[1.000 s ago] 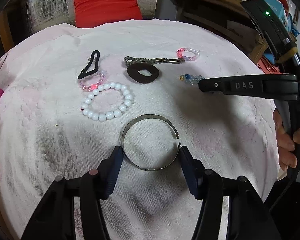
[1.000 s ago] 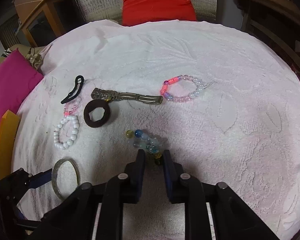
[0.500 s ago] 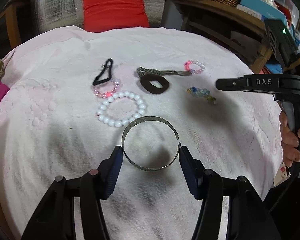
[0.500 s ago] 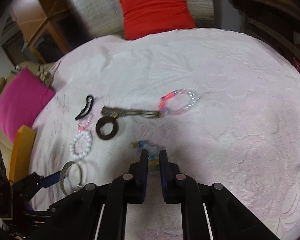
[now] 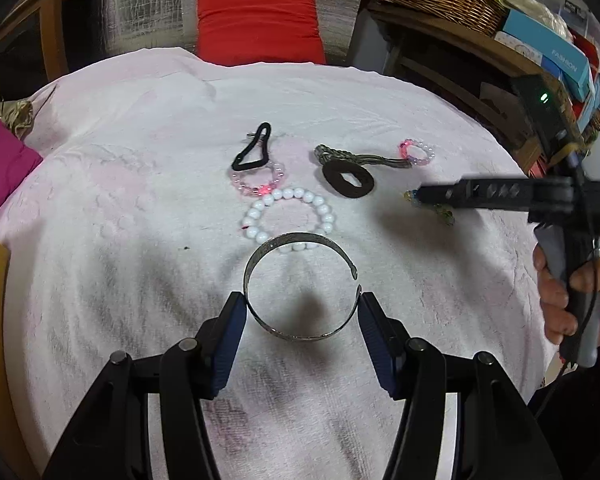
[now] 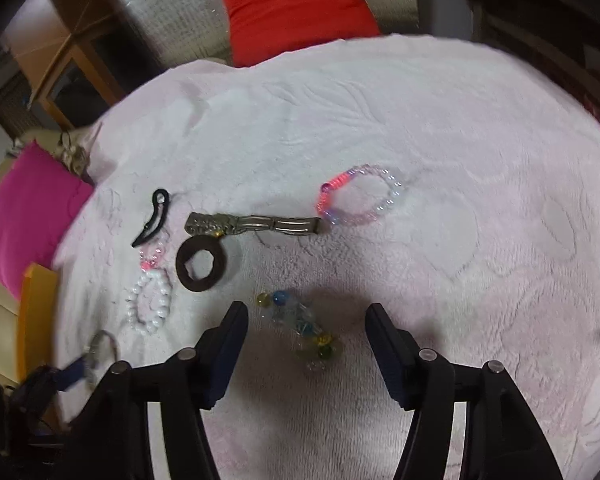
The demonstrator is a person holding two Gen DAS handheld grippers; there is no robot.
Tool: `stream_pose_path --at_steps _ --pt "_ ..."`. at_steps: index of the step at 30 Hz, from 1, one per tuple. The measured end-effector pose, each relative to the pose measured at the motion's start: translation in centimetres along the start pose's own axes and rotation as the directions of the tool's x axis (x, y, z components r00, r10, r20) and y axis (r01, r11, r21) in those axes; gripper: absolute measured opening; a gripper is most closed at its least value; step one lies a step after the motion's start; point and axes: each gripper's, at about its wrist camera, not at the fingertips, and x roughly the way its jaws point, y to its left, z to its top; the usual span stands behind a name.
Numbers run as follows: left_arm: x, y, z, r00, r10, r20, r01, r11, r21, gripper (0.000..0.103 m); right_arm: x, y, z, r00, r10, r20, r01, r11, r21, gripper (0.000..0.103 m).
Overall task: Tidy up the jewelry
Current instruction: 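Lift the silver bangle with left tool while right tool lifts the bead charm, then carry both items over the orange box and open both tools to drop them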
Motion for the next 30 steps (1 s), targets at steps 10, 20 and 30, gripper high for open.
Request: stream_pose_path --at_steps 10,20,30 --pt "-0.7 1.6 0.0 1.0 0.013 0.014 -0.013 0.999 -0.046 0.059 -0.6 1.7 -1.2 0.994 -0.094 0.057 0.101 0.987 -0.122 0.011" --pt "-2.0 2.4 0.0 0.998 0.04 0.049 -0.036 0.995 -0.089 0.059 -4.2 0.2 -1.2 0.973 0.207 0.098 -0.206 0.978 -0.011 0.01" --pt "-8.1 4.2 -0.6 0.98 0.117 0.158 -0.092 0.983 -0.158 0.059 -6.6 3.5 -1.9 0.891 0.44 0.112 -0.444 0.896 0.019 0.01"
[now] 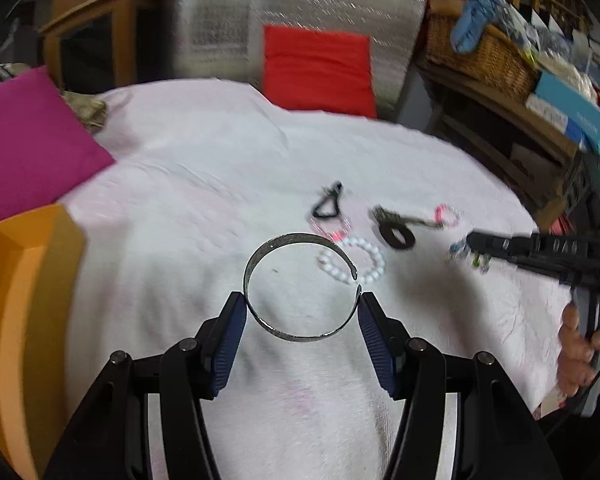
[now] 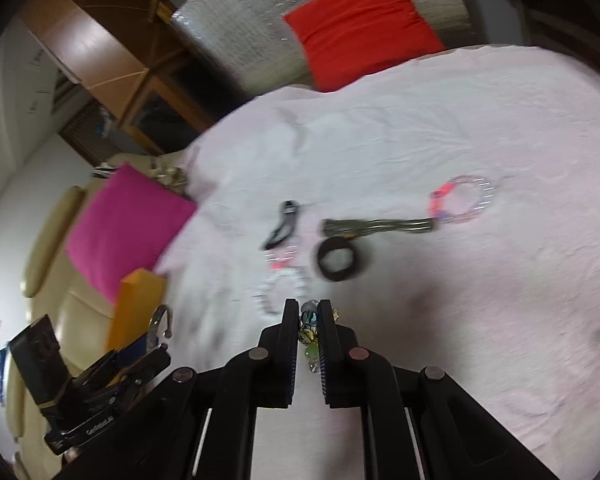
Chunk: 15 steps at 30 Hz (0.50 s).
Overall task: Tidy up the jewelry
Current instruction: 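Carry both items over the orange box and open both tools to drop them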
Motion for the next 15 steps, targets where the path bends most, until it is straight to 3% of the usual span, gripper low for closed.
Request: stream_pose_path --at_steps 4,8,11,15 --pt "-4.1 2.4 0.1 0.997 0.071 0.031 -0.07 0.996 -0.049 0.059 1.2 4.5 -0.6 0.997 0.081 -0.02 -0.082 0.996 -0.045 0.011" --pt "-9.6 6.3 -1.0 0.987 0.149 0.057 -0.142 0.983 -0.114 0.059 3.4 11.5 -1.6 0.98 0.187 -0.072 -0.194 0.974 -0.114 0.011" --pt "-13.5 9.8 -2.8 0.966 0.251 0.058 -0.239 0.958 -0.157 0.059 5.5 17.7 -2.9 0.959 0.251 -0.127 -0.271 0.948 -0.169 0.011" --pt "-16.5 14.9 -6.0 0.934 0.358 0.006 -0.348 0.91 -0.224 0.059 8.9 26.4 -5.5 0.927 0.301 -0.223 -0.352 0.903 -0.245 0.011"
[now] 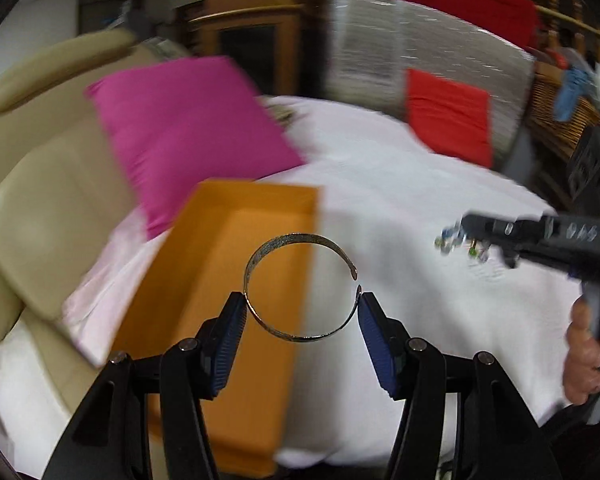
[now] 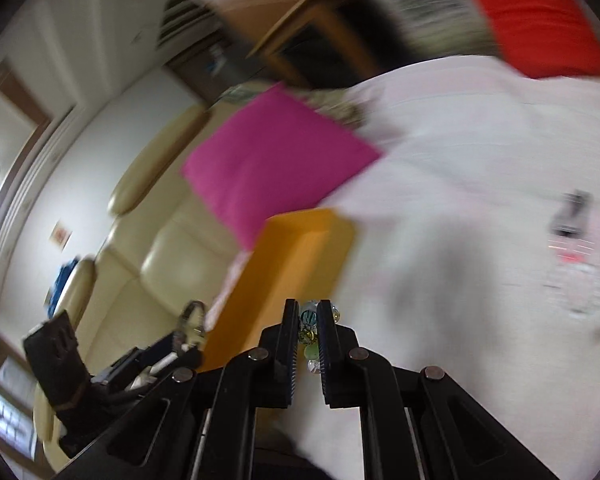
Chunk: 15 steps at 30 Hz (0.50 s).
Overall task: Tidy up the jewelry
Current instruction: 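Carry both items over the orange box and open both tools to drop them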
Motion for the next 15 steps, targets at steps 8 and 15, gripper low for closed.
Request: stream_pose_path --at_steps 8,15 --pt "4.0 6.8 -4.0 0.981 0.118 -0.152 -0.13 0.989 -0.071 0.059 10.9 7.7 -1.3 0.986 -0.043 -0.162 0.027 0.995 -0.098 0.011" --pt "6.3 8.8 -5.3 0.97 0.138 -0.198 -0.158 0.983 -0.089 0.059 16.5 7.7 -1.8 0.959 -0.181 -0.219 0.146 0.975 -0.165 0.011"
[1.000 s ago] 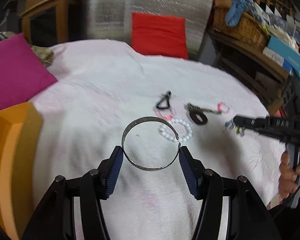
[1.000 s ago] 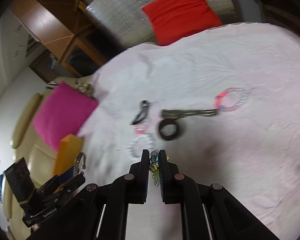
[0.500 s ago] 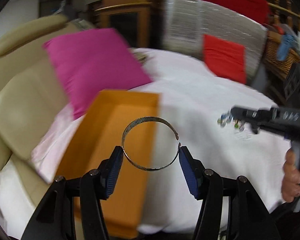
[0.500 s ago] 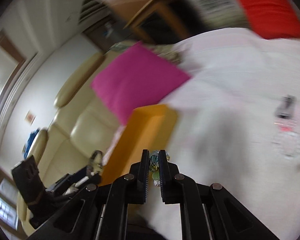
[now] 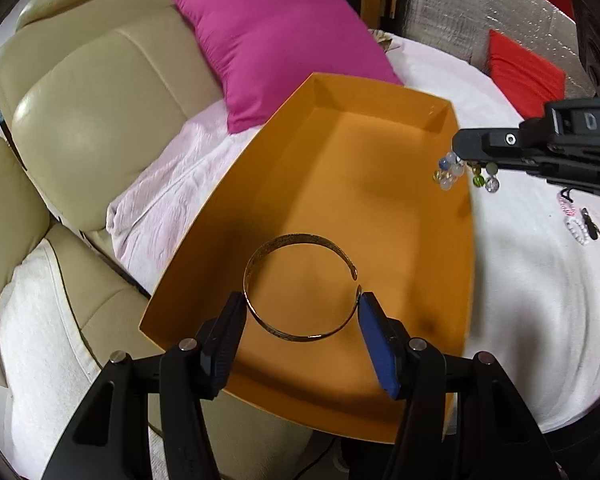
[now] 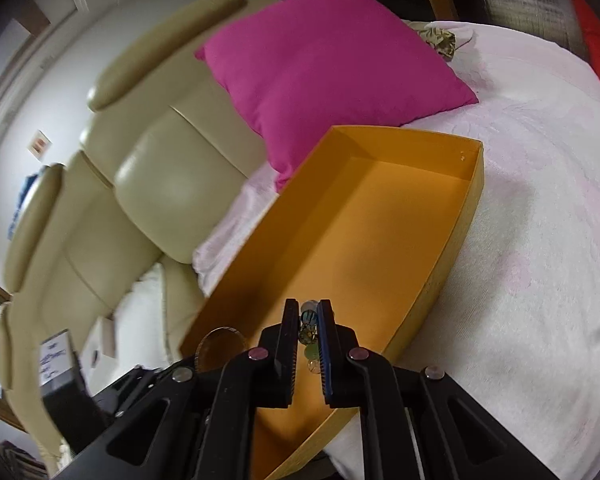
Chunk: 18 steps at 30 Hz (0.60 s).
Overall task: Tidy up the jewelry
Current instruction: 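Carry both items over the orange box and open both tools to drop them, then move both tools back from the box toward the remaining jewelry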
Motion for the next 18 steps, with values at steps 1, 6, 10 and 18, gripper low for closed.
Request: stream_pose_path --at_steps 1,6,10,18 --pt "0.5 0.0 -0.2 1.0 0.009 -0.011 -0.009 1.0 0.0 0.059 0.5 0.0 0.2 1.0 -0.021 -0.003 0.021 1.0 -0.002 0.01" --pt "1.4 0.5 -1.5 0.998 0.03 -0.051 -0.03 1.0 -0.002 0.06 1.7 -1.0 0.6 0.997 -0.073 -0.029 0.073 0.997 0.009 0.013" --pt "1.5 0.7 -1.5 0.998 0.029 -0.052 -0.029 1.0 0.003 0.06 2.4 -0.9 1.1 0.995 -0.091 -0.037 0.091 0.996 0.015 0.014" --pt "0.0 1.2 -0.6 0.999 0.05 -0.02 -0.051 0.999 -0.02 0.062 -1.5 -2.0 1.5 0.998 -0.04 0.057 0.037 0.998 0.048 0.02"
